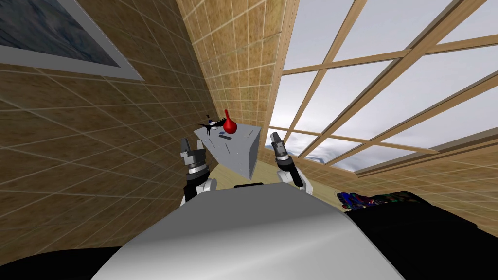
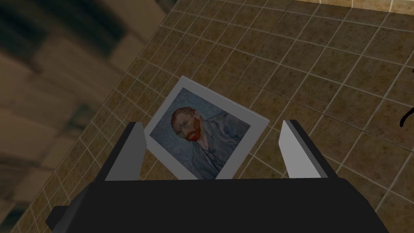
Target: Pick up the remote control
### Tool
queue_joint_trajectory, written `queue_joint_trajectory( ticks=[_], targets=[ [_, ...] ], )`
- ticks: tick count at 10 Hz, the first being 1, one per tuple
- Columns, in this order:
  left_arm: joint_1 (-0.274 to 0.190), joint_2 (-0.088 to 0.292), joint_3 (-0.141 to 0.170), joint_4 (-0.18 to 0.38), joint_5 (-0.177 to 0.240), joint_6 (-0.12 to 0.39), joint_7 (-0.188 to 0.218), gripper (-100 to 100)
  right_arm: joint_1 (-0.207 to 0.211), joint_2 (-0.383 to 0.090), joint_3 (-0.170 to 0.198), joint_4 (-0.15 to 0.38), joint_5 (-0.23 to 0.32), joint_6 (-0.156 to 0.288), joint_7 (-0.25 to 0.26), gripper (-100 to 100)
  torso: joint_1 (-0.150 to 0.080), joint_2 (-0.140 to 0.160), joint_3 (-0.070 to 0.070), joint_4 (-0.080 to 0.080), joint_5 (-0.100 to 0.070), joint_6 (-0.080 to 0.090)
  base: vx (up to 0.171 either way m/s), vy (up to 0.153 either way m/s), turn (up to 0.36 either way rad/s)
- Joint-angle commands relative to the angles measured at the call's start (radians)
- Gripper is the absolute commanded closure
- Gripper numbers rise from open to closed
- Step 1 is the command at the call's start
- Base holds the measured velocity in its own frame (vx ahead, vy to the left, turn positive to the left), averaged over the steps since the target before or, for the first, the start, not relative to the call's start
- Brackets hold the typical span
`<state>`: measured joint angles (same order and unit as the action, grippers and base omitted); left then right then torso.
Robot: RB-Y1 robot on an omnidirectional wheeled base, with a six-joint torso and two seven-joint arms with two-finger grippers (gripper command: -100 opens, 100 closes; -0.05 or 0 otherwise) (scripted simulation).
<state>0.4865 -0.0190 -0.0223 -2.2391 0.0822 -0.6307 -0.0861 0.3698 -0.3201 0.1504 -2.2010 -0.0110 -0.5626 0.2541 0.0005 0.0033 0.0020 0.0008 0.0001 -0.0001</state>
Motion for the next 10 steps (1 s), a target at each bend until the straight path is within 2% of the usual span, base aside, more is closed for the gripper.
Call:
queue_joint_trajectory(
  ticks=[1, 2, 3, 4, 5, 6, 7, 8, 9, 10],
  targets=[
    [0.0, 0.0, 0.0, 0.0, 0.0, 0.0, 0.0, 0, -0.004, -0.042, 0.007, 0.017, 0.005, -0.014, 0.025, -100, 0.0, 0.0, 0.0, 0.0, 0.0, 0.0, -0.04, 0.012, 0.038],
    [0.0, 0.0, 0.0, 0.0, 0.0, 0.0, 0.0, 0, -0.018, -0.076, 0.022, 0.056, 0.016, -0.034, 0.068, -100, 0.0, 0.0, 0.0, 0.0, 0.0, 0.0, -0.047, 0.009, 0.091],
    [0.0, 0.0, 0.0, 0.0, 0.0, 0.0, 0.0, 0, -0.018, -0.098, 0.022, 0.056, 0.016, -0.034, 0.069, -100, 0.0, 0.0, 0.0, 0.0, 0.0, 0.0, -0.038, 0.005, 0.039],
    [0.0, 0.0, 0.0, 0.0, 0.0, 0.0, 0.0, 0, -0.032, -0.134, 0.036, 0.097, 0.026, -0.055, 0.109, -100, -0.001, -0.001, 0.0, 0.0, 0.0, 0.0, -0.043, 0.016, 0.091],
    [0.0, 0.0, 0.0, 0.0, 0.0, 0.0, 0.0, 0, -0.032, -0.158, 0.036, 0.097, 0.026, -0.055, 0.115, -100, 0.0, -0.001, -0.001, 0.0, 0.0, 0.0, -0.038, 0.021, 0.043],
    [0.0, 0.0, 0.0, 0.0, 0.0, 0.0, 0.0, 0, -0.045, -0.191, 0.051, 0.14, 0.037, -0.077, 0.155, -100, 0.0, -0.001, 0.0, 0.0, 0.0, 0.0, -0.041, 0.021, 0.09],
    [0.0, 0.0, 0.0, 0.0, 0.0, 0.0, 0.0, 0, -0.045, -0.221, 0.051, 0.14, 0.037, -0.077, 0.162, -100, 0.0, -0.001, 0.0, 0.0, 0.0, 0.0, -0.035, 0.014, 0.05],
    [0.0, 0.0, 0.0, 0.0, 0.0, 0.0, 0.0, 0, -0.056, -0.256, 0.065, 0.183, 0.048, -0.1, 0.198, -100, 0.0, -0.001, -0.001, 0.0, 0.0, 0.0, -0.04, 0.022, 0.114],
    [0.0, 0.0, 0.0, 0.0, 0.0, 0.0, 0.0, 0, -0.056, -0.285, 0.065, 0.184, 0.048, -0.1, 0.211, -100, 0.0, -0.001, -0.001, 0.0, 0.0, 0.0, -0.03, 0.019, 0.058],
    [0.0, 0.0, 0.0, 0.0, 0.0, 0.0, 0.0, 0, -0.065, -0.317, 0.079, 0.226, 0.058, -0.122, 0.247, -100, 0.0, -0.001, -0.001, 0.0, 0.0, 0.0, -0.037, 0.021, 0.121]
  ],
)
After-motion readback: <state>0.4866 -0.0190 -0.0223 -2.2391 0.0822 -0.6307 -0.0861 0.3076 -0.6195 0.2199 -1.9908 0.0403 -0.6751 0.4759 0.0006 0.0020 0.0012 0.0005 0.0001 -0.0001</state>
